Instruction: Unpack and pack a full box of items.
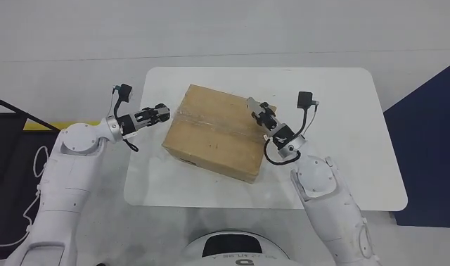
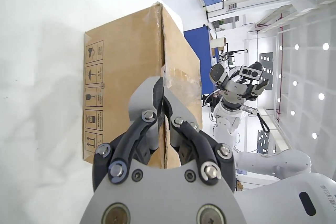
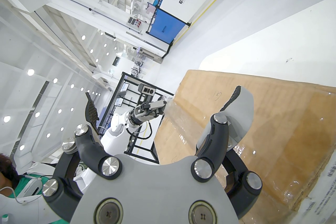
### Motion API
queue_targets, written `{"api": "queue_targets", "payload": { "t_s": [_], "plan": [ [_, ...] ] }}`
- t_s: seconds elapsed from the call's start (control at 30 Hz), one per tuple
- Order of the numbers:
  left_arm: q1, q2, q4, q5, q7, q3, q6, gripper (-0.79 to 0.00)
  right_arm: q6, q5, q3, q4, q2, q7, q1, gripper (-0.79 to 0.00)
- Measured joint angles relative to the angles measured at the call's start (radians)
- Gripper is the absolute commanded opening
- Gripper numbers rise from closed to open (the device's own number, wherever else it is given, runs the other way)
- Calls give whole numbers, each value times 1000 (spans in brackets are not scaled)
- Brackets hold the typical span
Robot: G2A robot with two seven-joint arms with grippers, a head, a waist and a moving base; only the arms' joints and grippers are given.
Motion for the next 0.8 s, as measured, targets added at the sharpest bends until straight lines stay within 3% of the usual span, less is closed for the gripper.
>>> {"api": "queue_targets", "payload": {
  "t_s": [0.23, 0.53, 0.8],
  "plan": [
    [6, 0, -10, 9, 34, 15, -6, -785, -28, 43, 2, 4, 4, 44, 3, 0],
    [4, -1, -16, 31, 78, 39, -28, -785, -75, 155, 31, 19, 18, 198, 9, 0],
    [5, 4, -17, 56, 102, 35, -39, -785, 15, 176, 66, 19, 36, 340, 14, 0]
  ]
}}
